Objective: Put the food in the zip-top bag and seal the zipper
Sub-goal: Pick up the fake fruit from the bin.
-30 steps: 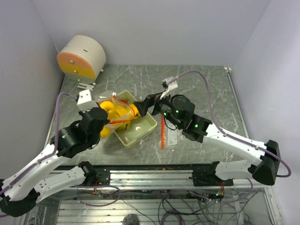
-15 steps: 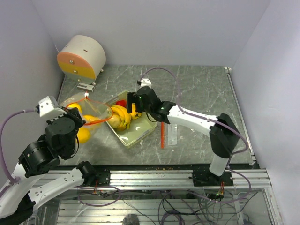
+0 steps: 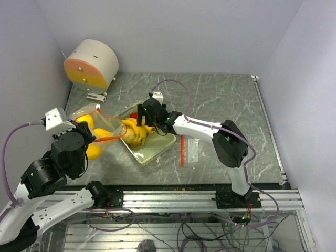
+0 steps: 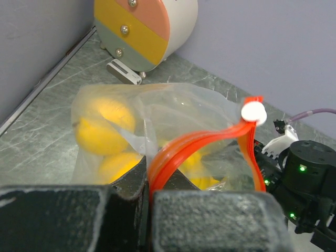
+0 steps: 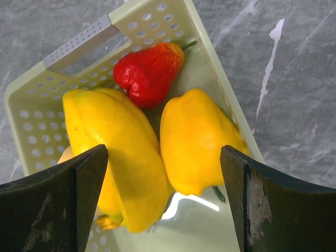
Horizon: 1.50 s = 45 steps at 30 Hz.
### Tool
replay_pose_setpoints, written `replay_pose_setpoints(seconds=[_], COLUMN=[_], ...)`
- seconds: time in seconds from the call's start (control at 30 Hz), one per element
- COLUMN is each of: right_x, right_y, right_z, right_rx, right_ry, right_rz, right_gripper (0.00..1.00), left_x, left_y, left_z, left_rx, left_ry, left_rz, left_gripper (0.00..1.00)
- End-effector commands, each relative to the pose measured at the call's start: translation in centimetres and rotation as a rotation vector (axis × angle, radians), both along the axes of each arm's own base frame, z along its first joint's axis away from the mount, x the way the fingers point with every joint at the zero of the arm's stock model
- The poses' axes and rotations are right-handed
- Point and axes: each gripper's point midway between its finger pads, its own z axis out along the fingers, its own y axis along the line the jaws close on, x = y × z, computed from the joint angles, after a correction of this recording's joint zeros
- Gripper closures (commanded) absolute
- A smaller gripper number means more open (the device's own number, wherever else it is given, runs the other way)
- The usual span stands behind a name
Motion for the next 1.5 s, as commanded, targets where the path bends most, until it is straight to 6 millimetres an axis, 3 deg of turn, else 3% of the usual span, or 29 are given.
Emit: replay_pose_setpoints(seconds=[0.0,0.2,0.27,0.3,0.43,0.57,0.63,0.77,1.03,1.1,1.17,1.3,1.47], right_x=[0.9,-0.2,-1.1,-1.7,-5.1,-7.4,-7.3,-4.9,-0.5,0.0,0.3,0.3,-0.3], right_y=[-0.8,-1.4,-1.8,-1.6,-0.6,-0.8,-1.8,-3.8,-3.9,-3.9,-3.7,-3.7,-3.5], right_z=[-2.8,-4.6,-3.7,-1.8,1.1,3.2,4.0,4.8,1.5,0.7,-0.5,-1.7,-3.8], right_rx=[-0.063,-0.101,-0.080,-0.035,0.066,0.033,-0.011,-0.107,-0.266,-0.291,-0.312,-0.326,-0.354], right_ry=[0.021,0.067,0.071,0.056,0.063,0.031,-0.008,-0.071,-0.058,-0.049,-0.033,-0.020,0.024], right_rz=[-0.053,-0.038,-0.018,0.010,0.210,0.402,0.410,0.273,0.089,0.066,0.062,0.060,0.095], right_gripper=[0.13,0.16,0.17,0.18,0.20,0.21,0.21,0.20,0.20,0.24,0.30,0.31,0.23], left_x=[-0.2,-0.3,-0.4,-0.4,-0.6,-0.6,-0.7,-0.7,-1.0,-1.1,-1.2,-1.2,-1.1], left_y=[0.2,0.5,0.7,0.8,1.0,1.0,0.9,0.7,1.2,1.4,1.6,1.9,1.8], left_z=[-0.1,-0.1,-0.1,-0.1,0.0,-0.1,-0.3,-0.3,0.1,0.1,0.1,0.2,0.4], left_rx=[0.004,0.010,0.014,0.015,0.012,-0.001,-0.009,-0.015,-0.008,-0.006,-0.001,0.004,0.016], left_ry=[-0.008,-0.008,-0.005,-0.005,-0.008,-0.012,-0.011,-0.016,-0.017,-0.018,-0.020,-0.028,-0.030], left_rz=[-0.007,0.000,0.006,0.010,0.017,0.013,0.006,-0.004,0.002,0.006,0.009,0.015,0.014], left_gripper=[0.93,0.93,0.93,0.93,0.93,0.93,0.93,0.93,0.93,0.93,0.93,0.93,0.93])
